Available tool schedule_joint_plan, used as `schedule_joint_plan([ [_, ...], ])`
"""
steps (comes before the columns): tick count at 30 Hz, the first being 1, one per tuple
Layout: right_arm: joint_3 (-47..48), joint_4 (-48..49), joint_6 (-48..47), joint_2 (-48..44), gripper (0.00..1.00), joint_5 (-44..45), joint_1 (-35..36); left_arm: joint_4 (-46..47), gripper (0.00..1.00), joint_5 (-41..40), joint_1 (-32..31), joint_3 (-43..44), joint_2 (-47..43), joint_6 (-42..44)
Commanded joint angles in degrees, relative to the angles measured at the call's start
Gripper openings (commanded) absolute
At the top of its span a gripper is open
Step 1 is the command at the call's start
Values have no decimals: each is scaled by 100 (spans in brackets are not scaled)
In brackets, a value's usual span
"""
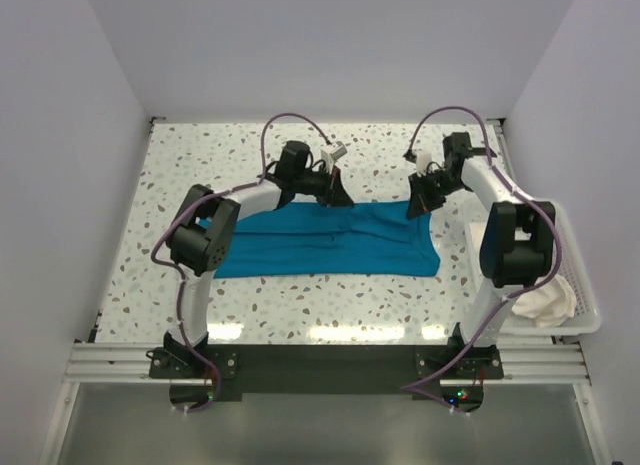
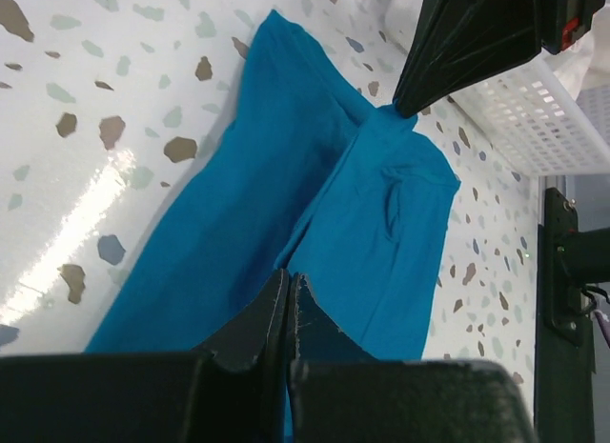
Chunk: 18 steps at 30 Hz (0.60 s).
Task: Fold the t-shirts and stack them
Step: Fold the tshirt
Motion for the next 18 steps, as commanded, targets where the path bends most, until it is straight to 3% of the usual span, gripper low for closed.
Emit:
schedule_joint_plan([
  [1, -342, -160, -461, -527, 0, -253, -3, 227, 0, 301, -60, -433, -470, 163],
  [11, -1353, -309, -962, -1240, 0, -218, -3, 94, 0, 380, -412, -1383, -988, 604],
  [18, -1354, -248, -927, -1162, 0, -192, -3, 147, 0, 178, -517, -1577, -1033, 621],
])
